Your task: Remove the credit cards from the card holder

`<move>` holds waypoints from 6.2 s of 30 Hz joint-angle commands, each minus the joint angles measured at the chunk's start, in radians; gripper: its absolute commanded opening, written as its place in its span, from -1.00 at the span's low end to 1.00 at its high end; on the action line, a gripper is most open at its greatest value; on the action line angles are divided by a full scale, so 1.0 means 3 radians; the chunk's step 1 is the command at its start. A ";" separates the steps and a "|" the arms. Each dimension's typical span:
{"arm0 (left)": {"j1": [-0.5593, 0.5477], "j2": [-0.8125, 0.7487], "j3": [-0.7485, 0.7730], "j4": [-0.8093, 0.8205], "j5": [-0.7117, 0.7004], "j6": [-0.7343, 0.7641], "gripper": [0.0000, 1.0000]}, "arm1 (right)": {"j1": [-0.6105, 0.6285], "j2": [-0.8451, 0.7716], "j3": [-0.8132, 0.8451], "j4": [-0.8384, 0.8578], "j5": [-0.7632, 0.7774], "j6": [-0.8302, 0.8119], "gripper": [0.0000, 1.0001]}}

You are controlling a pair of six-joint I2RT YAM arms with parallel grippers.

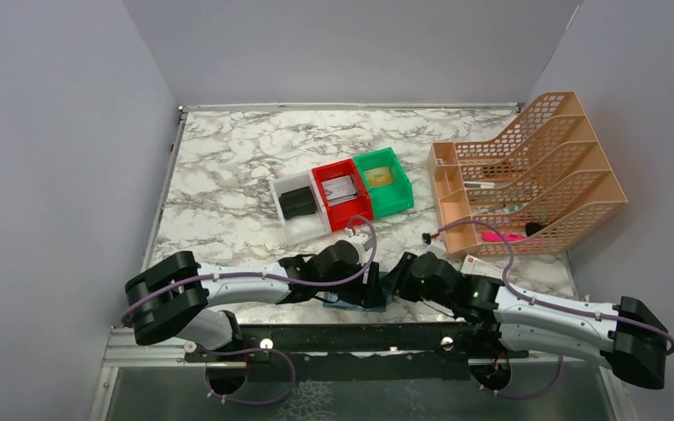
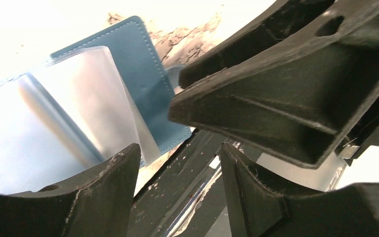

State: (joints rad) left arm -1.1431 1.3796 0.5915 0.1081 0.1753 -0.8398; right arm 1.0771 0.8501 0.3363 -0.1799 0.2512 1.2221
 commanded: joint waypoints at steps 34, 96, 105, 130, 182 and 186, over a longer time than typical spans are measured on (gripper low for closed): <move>-0.0178 -0.0090 0.0124 0.0030 -0.0107 0.0118 0.35 | -0.0027 0.0793 0.0454 -0.0317 0.0061 -0.0685 -0.46; -0.0204 -0.0023 0.0437 -0.1186 -0.1076 0.0113 0.31 | -0.0031 0.1006 0.0238 0.0175 -0.0213 -0.0497 -0.36; -0.0206 0.0044 0.0509 -0.1390 -0.1248 0.0084 0.32 | -0.0031 0.1034 0.0242 0.0187 -0.0220 -0.0510 -0.35; -0.0292 0.0140 0.0700 -0.1167 -0.1014 0.0228 0.15 | -0.0032 0.1118 0.0223 0.0283 -0.0277 -0.0509 -0.35; -0.0143 -0.0564 0.0560 -0.1529 -0.1542 0.0224 0.47 | -0.0033 -0.0209 0.0525 -0.0699 -0.0042 -0.0754 -0.06; 0.0203 -0.0918 0.0396 -0.1751 -0.1567 0.0206 0.52 | -0.0023 0.0176 0.0720 -0.0479 -0.0404 -0.1155 -0.02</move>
State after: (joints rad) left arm -1.1713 1.2026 0.7437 -0.2920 -0.2131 -0.7837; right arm 1.0653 0.8120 0.4858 -0.3901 0.2401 1.0298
